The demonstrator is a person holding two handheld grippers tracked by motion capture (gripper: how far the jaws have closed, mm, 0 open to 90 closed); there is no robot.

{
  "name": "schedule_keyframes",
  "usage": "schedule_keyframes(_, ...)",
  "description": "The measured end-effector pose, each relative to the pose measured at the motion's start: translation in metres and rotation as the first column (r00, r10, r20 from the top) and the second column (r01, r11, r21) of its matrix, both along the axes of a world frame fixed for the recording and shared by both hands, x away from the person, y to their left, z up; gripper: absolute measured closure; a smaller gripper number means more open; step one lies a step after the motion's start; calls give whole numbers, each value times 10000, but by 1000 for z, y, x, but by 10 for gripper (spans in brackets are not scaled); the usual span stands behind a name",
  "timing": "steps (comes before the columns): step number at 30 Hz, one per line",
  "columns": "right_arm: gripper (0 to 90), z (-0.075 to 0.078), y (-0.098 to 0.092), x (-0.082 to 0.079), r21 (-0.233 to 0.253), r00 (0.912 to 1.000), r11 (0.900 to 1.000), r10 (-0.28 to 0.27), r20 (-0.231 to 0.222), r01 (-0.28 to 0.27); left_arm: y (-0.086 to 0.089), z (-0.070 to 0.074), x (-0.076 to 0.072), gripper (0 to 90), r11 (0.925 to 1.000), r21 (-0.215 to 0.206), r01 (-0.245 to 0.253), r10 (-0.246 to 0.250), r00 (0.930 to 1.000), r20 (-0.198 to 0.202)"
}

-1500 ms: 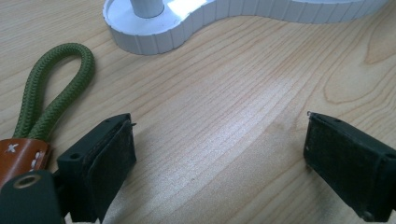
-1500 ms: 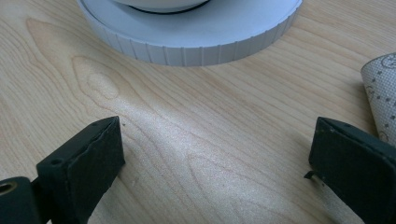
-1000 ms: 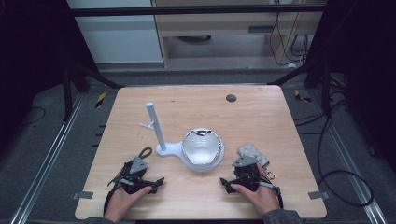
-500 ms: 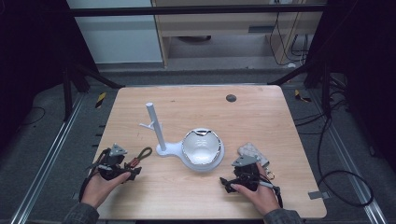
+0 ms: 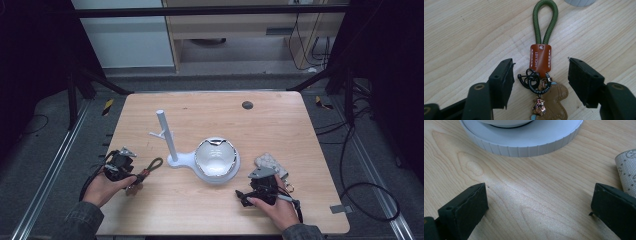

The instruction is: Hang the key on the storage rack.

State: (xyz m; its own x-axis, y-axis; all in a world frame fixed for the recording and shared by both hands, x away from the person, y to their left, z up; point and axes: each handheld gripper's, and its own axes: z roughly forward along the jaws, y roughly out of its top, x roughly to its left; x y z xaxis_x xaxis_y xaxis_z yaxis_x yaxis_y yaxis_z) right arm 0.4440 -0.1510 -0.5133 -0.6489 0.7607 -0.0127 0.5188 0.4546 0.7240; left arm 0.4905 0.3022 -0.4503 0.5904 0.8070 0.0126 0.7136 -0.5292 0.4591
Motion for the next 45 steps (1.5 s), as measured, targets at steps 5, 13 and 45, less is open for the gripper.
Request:
schedule_keyframes(5, 9, 0, 0, 0, -14, 10000, 10000, -12, -12, 12, -4, 0, 7, 437, 9995, 125, 286, -282, 9990, -349)
schedule_keyframes(13, 9, 0, 0, -1, 15, 10000, 10000, -20, -37, 20, -19, -6, 18, 494, 9958, 581, 714, -674, 9954, -683)
schedule_keyframes(45, 8, 0, 0, -2, 7, 10000, 10000, 9, -47, -8, -16, -2, 17, 656, 9944, 836, 653, -619, 9972, -424)
